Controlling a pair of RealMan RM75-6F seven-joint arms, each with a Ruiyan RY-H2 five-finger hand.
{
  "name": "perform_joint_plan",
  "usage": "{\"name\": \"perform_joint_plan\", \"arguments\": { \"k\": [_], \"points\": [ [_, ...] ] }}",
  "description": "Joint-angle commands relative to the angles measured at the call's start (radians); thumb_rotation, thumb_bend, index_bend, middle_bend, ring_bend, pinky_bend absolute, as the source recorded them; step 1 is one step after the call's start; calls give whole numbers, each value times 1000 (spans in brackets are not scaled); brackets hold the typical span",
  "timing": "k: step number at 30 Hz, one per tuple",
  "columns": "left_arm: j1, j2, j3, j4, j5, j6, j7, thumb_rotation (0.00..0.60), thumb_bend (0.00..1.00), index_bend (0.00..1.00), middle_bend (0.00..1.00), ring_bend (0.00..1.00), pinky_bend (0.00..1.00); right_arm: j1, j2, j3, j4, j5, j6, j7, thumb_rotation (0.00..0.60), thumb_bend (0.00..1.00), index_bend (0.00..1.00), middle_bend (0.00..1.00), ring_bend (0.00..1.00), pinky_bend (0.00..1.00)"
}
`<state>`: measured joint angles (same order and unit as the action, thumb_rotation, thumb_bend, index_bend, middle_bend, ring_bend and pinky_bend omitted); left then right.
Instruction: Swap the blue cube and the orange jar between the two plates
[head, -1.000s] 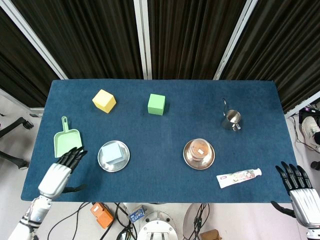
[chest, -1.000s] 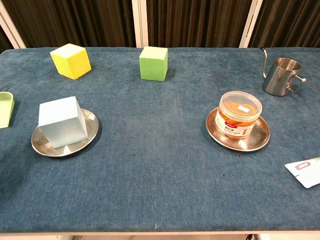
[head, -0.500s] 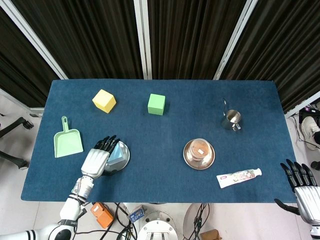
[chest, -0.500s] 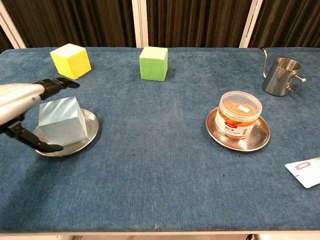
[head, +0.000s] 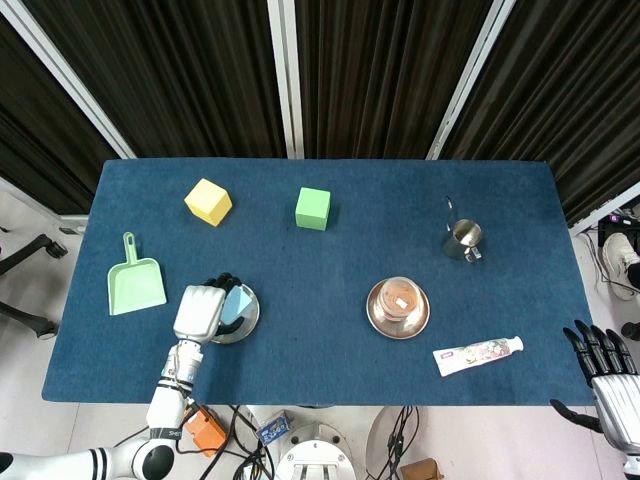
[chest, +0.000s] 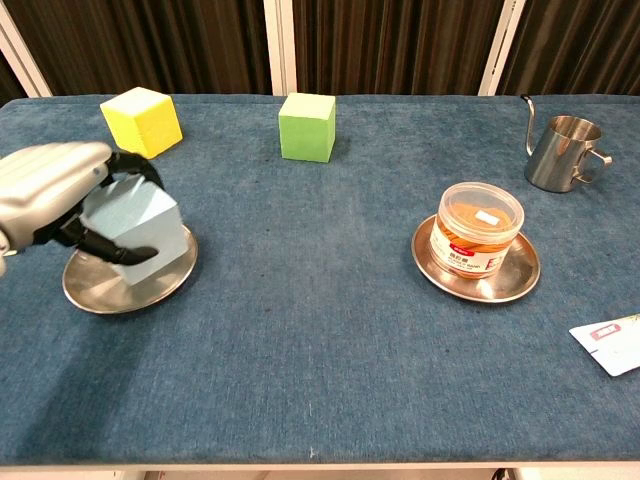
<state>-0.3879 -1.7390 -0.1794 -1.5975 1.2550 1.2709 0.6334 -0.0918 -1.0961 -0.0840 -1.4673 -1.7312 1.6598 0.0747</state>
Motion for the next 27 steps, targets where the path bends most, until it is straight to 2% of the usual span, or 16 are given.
{"name": "perform_joint_plan", "arguments": {
  "k": [1, 5, 9, 12, 20, 21, 24, 27],
  "points": [
    [-34, -27, -25, 13, 24, 8, 3, 600, 461, 520, 546, 584, 713, -1, 2, 2, 0, 4, 1, 6, 567, 175, 0, 0, 0, 0],
    [-118, -99, -88, 58, 34, -18, 29, 600, 463, 522, 551, 589, 717, 0, 6, 3, 0, 7, 0, 17, 567, 175, 0, 0, 0, 0],
    [-248, -216, -176, 202, -3, -92, 53, 600, 453, 522, 551, 585, 716, 2, 12, 3, 2, 8, -1, 37, 567, 175, 0, 0, 0, 0],
    [-335, -293, -220, 331, -42, -148, 63, 600, 443, 522, 551, 574, 713, 9, 18, 3, 2, 9, -11, 52, 566, 175, 0, 0, 0, 0],
    [-470, -406, -263, 578, -115, -251, 33, 600, 415, 500, 517, 529, 674, 40, 40, 16, -2, 45, -68, 102, 567, 175, 0, 0, 0, 0],
    [-485, -413, -269, 606, -125, -263, 30, 600, 396, 466, 482, 496, 645, 43, 42, 17, -3, 47, -74, 104, 566, 175, 0, 0, 0, 0],
    [-508, -410, -269, 643, -136, -300, 2, 600, 257, 283, 308, 321, 518, 50, 46, 19, -5, 53, -85, 109, 567, 175, 0, 0, 0, 0],
    [-508, -386, -268, 615, -157, -332, -38, 600, 128, 112, 130, 132, 378, 53, 49, 21, -7, 60, -92, 113, 568, 175, 0, 0, 0, 0]
  ]
}}
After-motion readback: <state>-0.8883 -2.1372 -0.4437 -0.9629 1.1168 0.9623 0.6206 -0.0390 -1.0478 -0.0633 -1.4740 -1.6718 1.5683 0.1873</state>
